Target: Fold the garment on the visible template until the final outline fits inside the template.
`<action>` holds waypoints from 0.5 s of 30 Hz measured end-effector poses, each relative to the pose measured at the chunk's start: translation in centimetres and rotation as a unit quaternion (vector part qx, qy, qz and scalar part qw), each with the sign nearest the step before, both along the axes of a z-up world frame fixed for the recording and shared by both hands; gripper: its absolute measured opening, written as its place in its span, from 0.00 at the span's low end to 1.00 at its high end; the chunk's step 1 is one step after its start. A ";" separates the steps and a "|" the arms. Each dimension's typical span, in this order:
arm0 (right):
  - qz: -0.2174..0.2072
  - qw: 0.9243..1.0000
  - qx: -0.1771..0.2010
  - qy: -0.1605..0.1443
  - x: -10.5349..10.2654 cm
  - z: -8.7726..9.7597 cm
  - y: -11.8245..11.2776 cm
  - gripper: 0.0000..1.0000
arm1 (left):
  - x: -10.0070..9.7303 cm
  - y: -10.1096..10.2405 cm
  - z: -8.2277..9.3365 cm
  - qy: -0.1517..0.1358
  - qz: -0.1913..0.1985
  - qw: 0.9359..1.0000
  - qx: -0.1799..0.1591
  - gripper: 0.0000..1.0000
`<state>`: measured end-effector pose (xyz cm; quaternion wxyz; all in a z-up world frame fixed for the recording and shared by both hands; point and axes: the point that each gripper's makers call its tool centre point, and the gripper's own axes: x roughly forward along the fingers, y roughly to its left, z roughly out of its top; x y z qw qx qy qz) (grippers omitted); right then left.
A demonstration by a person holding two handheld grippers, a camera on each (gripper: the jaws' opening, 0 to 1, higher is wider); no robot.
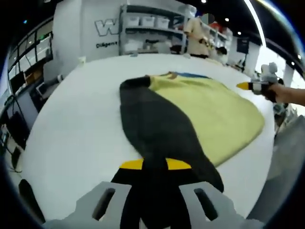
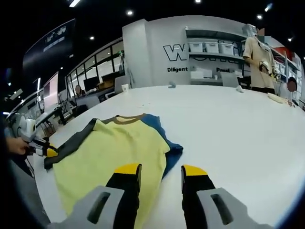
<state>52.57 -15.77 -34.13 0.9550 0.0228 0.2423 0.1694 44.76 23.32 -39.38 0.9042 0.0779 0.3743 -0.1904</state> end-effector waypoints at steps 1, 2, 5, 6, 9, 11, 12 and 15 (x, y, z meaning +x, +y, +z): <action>0.000 1.000 0.000 0.000 0.0 0.0 0.0 0.28 | 1.0 -1.6 0.4 -0.023 -0.003 0.999 -0.042 0.01; 0.001 1.000 -0.001 0.000 -0.1 0.2 0.1 0.28 | 1.2 -1.8 0.4 -0.018 -0.013 0.999 -0.039 0.01; 0.001 1.000 0.000 -0.003 0.2 0.3 -0.1 0.28 | 1.5 -1.6 0.6 -0.015 -0.032 0.999 -0.020 0.01; 0.000 1.000 0.001 -0.003 0.2 0.3 -0.1 0.28 | 1.7 -1.3 0.8 -0.018 -0.032 0.999 -0.022 0.01; 0.001 1.000 0.002 -0.005 0.2 0.4 0.0 0.28 | 2.0 -1.2 1.9 -0.025 -0.037 0.999 -0.018 0.01; 0.001 1.000 0.005 -0.008 0.3 0.7 0.2 0.28 | 2.5 -0.6 2.7 -0.031 -0.042 0.999 -0.004 0.01; 0.001 1.000 0.005 -0.009 0.3 0.7 0.3 0.28 | 3.0 0.3 3.1 -0.033 -0.041 0.999 0.008 0.01; 0.005 1.000 0.005 -0.011 0.3 0.8 0.6 0.28 | 4.7 3.3 3.0 -0.034 -0.033 0.998 0.041 0.01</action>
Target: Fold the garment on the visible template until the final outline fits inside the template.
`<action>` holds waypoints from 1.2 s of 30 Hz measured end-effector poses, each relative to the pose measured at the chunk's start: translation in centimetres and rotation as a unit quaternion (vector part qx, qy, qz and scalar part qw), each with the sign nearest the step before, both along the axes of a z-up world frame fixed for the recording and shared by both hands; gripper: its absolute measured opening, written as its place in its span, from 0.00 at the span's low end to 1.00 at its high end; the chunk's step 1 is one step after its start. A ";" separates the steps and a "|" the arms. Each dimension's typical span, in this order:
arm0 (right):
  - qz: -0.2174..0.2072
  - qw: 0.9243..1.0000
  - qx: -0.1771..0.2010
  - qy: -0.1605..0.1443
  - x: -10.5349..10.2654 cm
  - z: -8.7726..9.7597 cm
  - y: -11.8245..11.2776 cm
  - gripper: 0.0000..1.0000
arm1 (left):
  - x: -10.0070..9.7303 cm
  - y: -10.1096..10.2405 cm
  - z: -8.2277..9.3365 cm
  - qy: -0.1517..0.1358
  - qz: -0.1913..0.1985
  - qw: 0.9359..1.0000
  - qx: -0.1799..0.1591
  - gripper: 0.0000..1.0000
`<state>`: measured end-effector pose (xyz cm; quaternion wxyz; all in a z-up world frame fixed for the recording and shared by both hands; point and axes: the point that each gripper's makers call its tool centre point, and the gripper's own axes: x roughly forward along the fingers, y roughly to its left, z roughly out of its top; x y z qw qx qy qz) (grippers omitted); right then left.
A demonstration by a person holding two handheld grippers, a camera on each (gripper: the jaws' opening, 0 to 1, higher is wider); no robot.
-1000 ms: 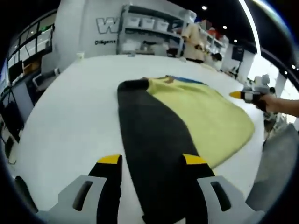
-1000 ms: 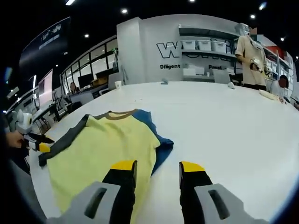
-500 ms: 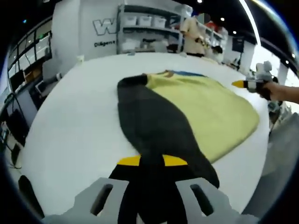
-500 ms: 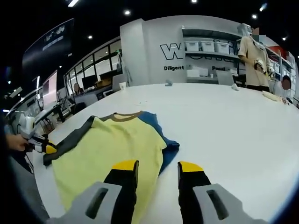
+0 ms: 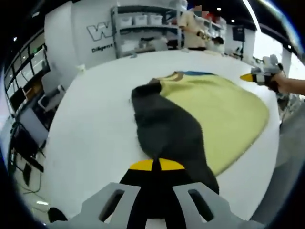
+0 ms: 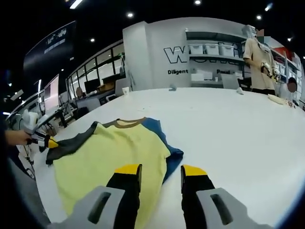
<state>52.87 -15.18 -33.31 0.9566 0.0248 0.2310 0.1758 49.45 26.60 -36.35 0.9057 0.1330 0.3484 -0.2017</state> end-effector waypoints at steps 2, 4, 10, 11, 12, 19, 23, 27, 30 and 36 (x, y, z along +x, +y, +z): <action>0.001 1.000 -0.001 0.000 0.1 -0.1 0.0 0.28 | 0.7 1.2 0.4 0.001 0.006 1.000 0.012 0.01; 0.000 1.000 0.000 -0.001 0.1 -0.1 -0.1 0.28 | 1.9 2.8 0.9 -0.004 0.007 0.999 0.035 0.01; 0.000 1.000 -0.003 0.001 0.4 -0.4 -0.5 0.27 | 4.9 6.3 2.0 -0.012 0.008 0.996 0.084 0.01; -0.002 1.000 -0.003 0.001 0.5 -0.5 -0.8 0.27 | 5.9 7.5 2.0 -0.010 0.014 0.996 0.090 0.01; -0.003 1.000 -0.003 0.002 0.6 -0.6 -1.0 0.27 | 6.0 7.7 2.0 -0.009 0.014 0.996 0.093 0.01; -0.007 1.000 -0.003 0.002 0.7 -0.9 -1.5 0.27 | 6.7 8.7 1.5 -0.001 0.023 0.994 0.109 0.01; -0.008 1.000 -0.001 0.005 0.3 -1.3 -1.9 0.27 | 6.9 11.3 -0.9 0.033 0.088 0.987 0.133 0.01; -0.010 1.000 0.000 0.004 0.2 -1.3 -2.4 0.27 | 7.1 13.1 -1.5 0.035 0.103 0.981 0.163 0.01; -0.010 1.000 -0.001 0.003 0.0 -1.3 -2.5 0.27 | 7.1 13.2 -1.3 0.036 0.119 0.981 0.147 0.04; -0.009 1.000 -0.003 0.006 -0.1 -1.7 -3.0 0.27 | 6.4 10.9 0.5 0.002 0.107 0.989 0.103 0.30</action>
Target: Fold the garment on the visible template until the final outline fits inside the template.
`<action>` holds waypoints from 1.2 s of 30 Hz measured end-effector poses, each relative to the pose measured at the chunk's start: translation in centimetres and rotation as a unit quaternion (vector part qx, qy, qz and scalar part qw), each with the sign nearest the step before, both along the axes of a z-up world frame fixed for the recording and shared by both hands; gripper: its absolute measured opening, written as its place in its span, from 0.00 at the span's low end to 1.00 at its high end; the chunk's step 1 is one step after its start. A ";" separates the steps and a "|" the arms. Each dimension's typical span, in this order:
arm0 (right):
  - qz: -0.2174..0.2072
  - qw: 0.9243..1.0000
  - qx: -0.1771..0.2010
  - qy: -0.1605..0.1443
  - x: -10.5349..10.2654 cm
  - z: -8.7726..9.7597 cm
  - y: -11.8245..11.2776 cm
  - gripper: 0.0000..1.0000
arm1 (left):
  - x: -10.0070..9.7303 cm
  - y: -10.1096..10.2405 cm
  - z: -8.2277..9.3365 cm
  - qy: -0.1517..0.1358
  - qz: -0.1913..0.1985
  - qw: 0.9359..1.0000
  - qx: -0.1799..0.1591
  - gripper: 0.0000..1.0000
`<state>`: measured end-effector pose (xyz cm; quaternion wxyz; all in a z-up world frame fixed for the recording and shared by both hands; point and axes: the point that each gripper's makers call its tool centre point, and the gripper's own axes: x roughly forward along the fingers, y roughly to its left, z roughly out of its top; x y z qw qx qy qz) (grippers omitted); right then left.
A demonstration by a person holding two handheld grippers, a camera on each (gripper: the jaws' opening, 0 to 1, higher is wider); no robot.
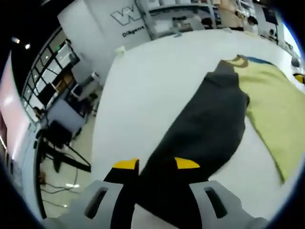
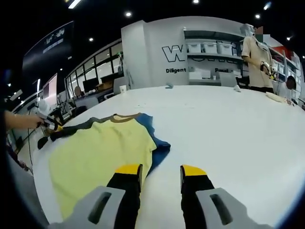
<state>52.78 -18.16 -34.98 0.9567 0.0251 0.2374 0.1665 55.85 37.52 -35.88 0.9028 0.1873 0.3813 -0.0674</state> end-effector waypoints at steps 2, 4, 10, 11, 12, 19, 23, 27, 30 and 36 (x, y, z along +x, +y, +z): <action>0.000 1.000 0.000 0.002 0.0 -0.2 -0.1 0.27 | -1.0 -1.8 1.2 -0.012 -0.020 1.000 -0.013 0.34; 0.002 1.000 -0.003 0.003 0.0 -0.4 -0.2 0.26 | -1.5 -3.2 1.7 -0.023 -0.044 0.998 -0.024 0.38; 0.010 1.000 -0.017 0.014 -0.1 -1.5 -0.3 0.25 | -4.0 -7.8 2.7 -0.039 -0.092 0.991 -0.091 0.46; 0.010 1.000 -0.018 0.015 -0.2 -1.6 -0.3 0.25 | -4.7 -8.9 2.9 -0.043 -0.102 0.989 -0.097 0.47; 0.009 1.000 -0.017 0.016 -0.3 -1.6 -0.3 0.25 | -5.2 -9.6 2.9 -0.044 -0.111 0.987 -0.104 0.48; 0.018 1.000 -0.016 0.019 -0.9 -1.9 0.3 0.25 | -7.8 -13.1 2.2 -0.039 -0.135 0.980 -0.142 0.62; 0.018 1.000 -0.009 0.018 -1.4 -1.7 0.6 0.25 | -8.9 -14.7 1.9 -0.034 -0.131 0.974 -0.179 0.62; 0.025 1.000 0.004 0.016 -3.2 -1.1 1.9 0.25 | -10.6 -16.0 1.1 -0.021 -0.145 0.974 -0.174 0.62; 0.040 0.999 0.006 0.020 -5.0 -1.0 2.7 0.25 | -11.9 -15.9 0.1 -0.003 -0.151 0.973 -0.176 0.62; 0.058 0.998 -0.003 0.035 -7.3 -1.5 2.7 0.25 | -14.4 -16.7 -0.7 0.020 -0.172 0.968 -0.184 0.59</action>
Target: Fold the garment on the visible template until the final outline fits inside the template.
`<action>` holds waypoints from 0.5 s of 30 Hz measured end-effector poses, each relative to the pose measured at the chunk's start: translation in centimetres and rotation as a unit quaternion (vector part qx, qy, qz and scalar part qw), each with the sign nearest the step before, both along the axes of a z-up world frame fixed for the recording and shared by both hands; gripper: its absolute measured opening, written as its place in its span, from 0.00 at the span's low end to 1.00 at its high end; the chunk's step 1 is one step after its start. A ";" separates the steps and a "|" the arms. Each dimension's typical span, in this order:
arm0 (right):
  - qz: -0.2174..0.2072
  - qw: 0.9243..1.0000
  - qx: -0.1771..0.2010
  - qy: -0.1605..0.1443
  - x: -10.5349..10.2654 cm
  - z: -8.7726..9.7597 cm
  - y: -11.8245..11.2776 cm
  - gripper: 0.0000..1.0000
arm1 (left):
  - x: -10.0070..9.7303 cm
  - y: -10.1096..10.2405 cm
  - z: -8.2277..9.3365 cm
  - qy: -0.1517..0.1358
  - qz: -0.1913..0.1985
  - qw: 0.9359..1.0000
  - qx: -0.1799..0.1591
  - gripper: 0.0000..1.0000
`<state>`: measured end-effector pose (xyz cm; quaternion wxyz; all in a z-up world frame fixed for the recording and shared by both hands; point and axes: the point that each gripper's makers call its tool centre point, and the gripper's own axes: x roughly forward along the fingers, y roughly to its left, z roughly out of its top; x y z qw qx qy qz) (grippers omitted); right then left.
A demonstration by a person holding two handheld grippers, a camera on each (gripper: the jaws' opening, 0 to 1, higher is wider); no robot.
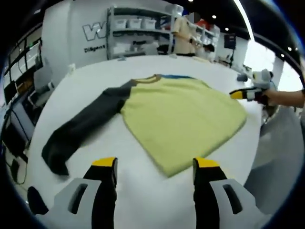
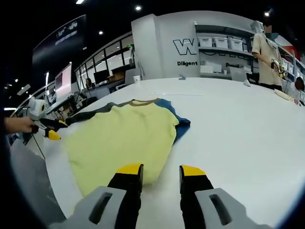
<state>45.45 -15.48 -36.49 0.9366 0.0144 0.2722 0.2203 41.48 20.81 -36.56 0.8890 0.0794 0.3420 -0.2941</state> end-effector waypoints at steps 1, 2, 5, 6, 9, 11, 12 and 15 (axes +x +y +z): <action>0.001 1.000 0.000 0.003 -0.3 0.0 0.0 0.25 | -0.3 -0.1 -0.2 0.002 -0.007 1.000 0.003 0.57; 0.002 1.000 -0.003 0.006 -0.5 -0.1 -0.1 0.25 | -0.5 -0.2 -0.4 0.005 -0.015 1.000 0.005 0.55; 0.021 0.999 -0.028 0.028 -1.7 -0.8 0.0 0.24 | -0.8 -0.4 -1.4 0.016 -0.019 1.000 0.004 0.51; 0.026 0.999 -0.035 0.030 -2.0 -0.8 0.1 0.24 | -0.8 -0.4 -1.8 0.020 -0.020 1.000 0.005 0.51; 0.043 0.998 -0.029 0.032 -2.7 -0.4 0.9 0.24 | -0.7 -0.7 -2.3 0.023 -0.025 0.999 0.009 0.48; 0.042 0.998 -0.025 0.037 -2.9 -0.4 0.9 0.24 | -0.5 -1.0 -2.3 0.022 -0.028 0.999 0.012 0.46; 0.040 0.998 -0.024 0.039 -2.9 -0.5 0.8 0.23 | -0.3 -1.1 -2.3 0.021 -0.030 0.999 0.013 0.44; 0.040 0.998 -0.023 0.043 -3.3 -0.5 0.7 0.22 | 0.2 -1.1 -2.5 0.017 -0.031 0.999 0.013 0.40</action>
